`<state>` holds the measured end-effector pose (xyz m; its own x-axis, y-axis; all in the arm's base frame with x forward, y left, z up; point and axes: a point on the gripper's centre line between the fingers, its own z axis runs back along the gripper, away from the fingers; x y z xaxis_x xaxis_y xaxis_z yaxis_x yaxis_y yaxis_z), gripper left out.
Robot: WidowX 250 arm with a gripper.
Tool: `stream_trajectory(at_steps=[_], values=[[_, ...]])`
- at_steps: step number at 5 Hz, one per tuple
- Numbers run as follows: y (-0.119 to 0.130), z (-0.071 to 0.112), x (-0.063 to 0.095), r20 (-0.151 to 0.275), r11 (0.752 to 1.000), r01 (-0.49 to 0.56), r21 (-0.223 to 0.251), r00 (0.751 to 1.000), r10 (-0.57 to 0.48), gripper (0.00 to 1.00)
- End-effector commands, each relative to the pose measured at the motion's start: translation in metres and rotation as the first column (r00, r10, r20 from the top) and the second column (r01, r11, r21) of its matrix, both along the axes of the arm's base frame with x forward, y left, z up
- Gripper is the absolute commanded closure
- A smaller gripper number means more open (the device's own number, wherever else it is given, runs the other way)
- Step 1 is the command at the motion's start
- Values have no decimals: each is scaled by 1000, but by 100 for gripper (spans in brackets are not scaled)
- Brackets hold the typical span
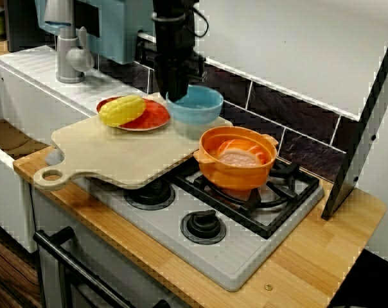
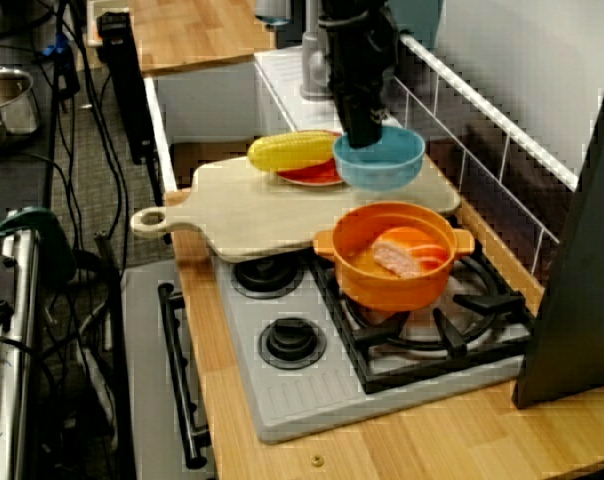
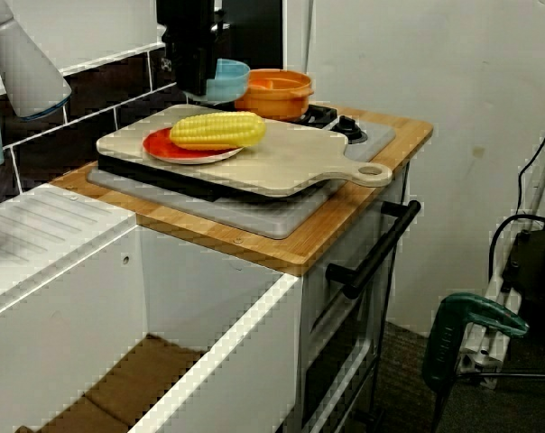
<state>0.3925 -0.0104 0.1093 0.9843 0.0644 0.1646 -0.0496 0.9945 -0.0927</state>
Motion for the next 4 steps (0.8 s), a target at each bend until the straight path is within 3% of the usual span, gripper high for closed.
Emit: stream_trajectory(at_steps=[1,4], values=[[-4,29,-12,72,999,37,-2,997,-36,100],[-15,27,-37,74,995,99,24,992,-100,100]])
